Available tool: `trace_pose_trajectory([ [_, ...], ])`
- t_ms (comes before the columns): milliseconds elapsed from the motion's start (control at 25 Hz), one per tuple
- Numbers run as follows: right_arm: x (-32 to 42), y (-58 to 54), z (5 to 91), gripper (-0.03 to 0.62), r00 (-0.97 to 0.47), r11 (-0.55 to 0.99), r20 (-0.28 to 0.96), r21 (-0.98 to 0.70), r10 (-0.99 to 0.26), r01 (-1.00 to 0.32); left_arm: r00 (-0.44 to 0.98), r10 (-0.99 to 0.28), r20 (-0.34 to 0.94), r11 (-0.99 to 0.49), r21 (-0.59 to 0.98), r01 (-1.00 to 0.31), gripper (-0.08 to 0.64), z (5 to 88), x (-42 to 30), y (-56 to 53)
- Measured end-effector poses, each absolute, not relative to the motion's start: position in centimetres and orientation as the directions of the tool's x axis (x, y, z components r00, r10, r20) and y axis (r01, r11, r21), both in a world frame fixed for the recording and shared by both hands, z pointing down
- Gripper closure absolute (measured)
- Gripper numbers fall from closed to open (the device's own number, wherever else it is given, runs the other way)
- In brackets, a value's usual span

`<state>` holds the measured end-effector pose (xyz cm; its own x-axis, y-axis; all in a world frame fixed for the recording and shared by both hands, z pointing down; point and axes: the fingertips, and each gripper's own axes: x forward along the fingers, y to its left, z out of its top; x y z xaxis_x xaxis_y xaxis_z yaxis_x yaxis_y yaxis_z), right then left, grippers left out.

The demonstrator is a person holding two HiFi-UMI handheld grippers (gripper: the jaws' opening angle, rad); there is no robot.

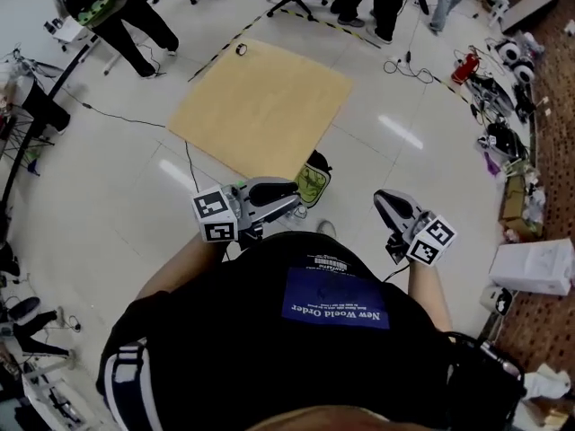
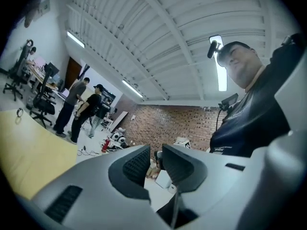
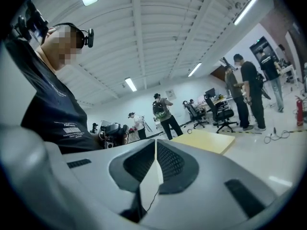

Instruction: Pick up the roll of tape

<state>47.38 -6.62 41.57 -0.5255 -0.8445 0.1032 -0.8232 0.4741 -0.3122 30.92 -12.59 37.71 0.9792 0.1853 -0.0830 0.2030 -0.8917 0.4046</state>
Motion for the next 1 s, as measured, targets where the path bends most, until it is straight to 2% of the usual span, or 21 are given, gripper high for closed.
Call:
trace_pose_trajectory([
  [280,54.4,-17.0,43.0,0.604,-0.723,0.662,0.109,-0.327,-0.682,-0.674,0.995,-0.073,-0.075,-0.895,0.446,-0.032,0.477,37.7,37.1,-19.7],
  [480,56.0,-23.7,42.6,0.604,-0.818,0.758,0.075,-0.336,-0.570,-0.559,0.975,-0.216,-0.046,-0.869,0.465,-0.170,0.477,37.1,39.0,-22.5],
  [760,51.3,-30.2,42.2,0.587,-0.881,0.818,0.056,-0.346,-0.470,-0.459,0.944,-0.329,-0.004,-0.830,0.479,-0.287,0.477,37.4,35.6,-25.6],
  [1000,44.9,-33.9,42.6,0.561,-0.881,0.819,0.092,-0.333,-0.464,-0.466,0.951,-0.308,-0.030,-0.839,0.480,-0.257,0.477,38.4,30.1,-29.1],
])
